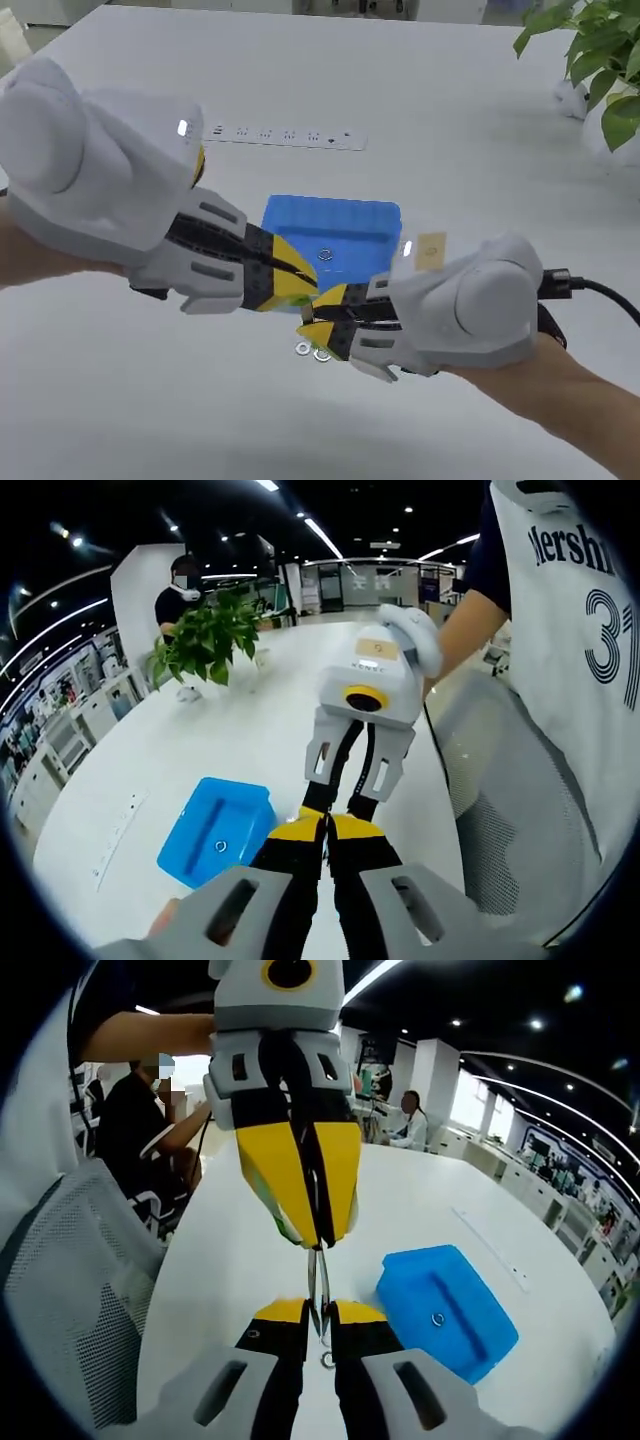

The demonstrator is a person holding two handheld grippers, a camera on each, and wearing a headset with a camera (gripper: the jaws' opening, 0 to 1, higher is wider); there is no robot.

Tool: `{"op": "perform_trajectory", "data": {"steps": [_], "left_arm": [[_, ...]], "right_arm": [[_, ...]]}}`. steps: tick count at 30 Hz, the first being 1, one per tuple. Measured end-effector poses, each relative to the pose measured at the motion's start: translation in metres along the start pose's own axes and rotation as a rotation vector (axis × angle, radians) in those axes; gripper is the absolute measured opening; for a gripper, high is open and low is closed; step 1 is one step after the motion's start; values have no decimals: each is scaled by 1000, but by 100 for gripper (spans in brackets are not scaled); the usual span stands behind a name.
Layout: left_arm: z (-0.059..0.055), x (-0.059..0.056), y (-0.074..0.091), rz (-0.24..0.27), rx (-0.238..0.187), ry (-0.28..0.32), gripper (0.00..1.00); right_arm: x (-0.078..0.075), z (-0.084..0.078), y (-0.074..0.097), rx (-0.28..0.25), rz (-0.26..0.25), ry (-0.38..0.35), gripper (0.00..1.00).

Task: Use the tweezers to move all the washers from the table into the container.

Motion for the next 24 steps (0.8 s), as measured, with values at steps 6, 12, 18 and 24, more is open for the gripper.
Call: {"op": "perform_trajectory", "data": {"steps": [6,12,18,24], "left_arm": [[-11,-3,-3,-9,10,39,6],[-16,-1,-11,-13,9,49,6],[-19,3,-20,-24,19,51,6],[-20,9,-27,-29,27,46,6]], "right_arm": [[5,-8,-5,18,20,-3,10],[4,-16,-6,31,18,-11,11],[0,-25,-7,42,7,-28,12],[-6,-32,-9,46,3,-43,12]]}}
Point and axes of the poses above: the centre of the closed fingertips' face, and the gripper's own axes: y roughly backward along the fingers, x roughly to its left, z roughly out of its top, the point moved 8 cm from there along y, roughly backward along the fingers, and after that the axes turned 1 degree about x, right-handed, at the moved point
